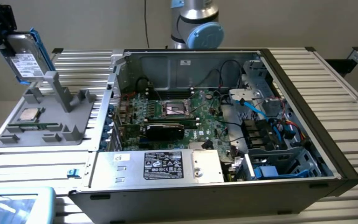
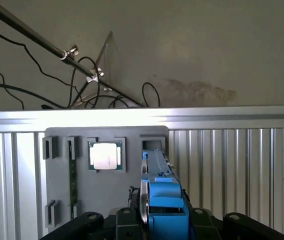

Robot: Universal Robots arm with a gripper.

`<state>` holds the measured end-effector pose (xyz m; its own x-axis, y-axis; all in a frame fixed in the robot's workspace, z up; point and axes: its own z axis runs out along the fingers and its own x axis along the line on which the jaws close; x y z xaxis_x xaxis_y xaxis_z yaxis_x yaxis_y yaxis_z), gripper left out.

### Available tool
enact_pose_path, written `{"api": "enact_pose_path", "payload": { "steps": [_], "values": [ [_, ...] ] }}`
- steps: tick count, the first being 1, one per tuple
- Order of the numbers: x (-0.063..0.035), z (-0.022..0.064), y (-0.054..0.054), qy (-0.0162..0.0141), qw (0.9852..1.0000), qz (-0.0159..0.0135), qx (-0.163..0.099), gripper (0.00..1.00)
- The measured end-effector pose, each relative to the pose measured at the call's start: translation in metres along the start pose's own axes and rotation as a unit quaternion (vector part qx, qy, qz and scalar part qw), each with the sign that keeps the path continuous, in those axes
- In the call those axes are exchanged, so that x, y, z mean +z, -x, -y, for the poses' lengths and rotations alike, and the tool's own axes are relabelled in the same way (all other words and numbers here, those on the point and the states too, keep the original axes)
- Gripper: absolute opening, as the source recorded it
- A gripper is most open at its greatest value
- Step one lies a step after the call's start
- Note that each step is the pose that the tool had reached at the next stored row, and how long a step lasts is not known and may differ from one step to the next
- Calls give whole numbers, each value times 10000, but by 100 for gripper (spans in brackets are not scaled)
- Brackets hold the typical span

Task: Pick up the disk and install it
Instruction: 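Pick up the disk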

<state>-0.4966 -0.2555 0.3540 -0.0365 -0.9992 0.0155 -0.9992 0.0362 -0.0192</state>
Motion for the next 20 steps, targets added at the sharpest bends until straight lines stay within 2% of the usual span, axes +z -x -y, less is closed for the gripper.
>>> {"api": "enact_pose_path", "payload": {
  "steps": [7, 20],
  "values": [
    [-188, 39, -1, -35, 10000, -11, 0, 37],
    [-525, 368, 5, -44, 10000, -11, 0, 37]
  ]
}}
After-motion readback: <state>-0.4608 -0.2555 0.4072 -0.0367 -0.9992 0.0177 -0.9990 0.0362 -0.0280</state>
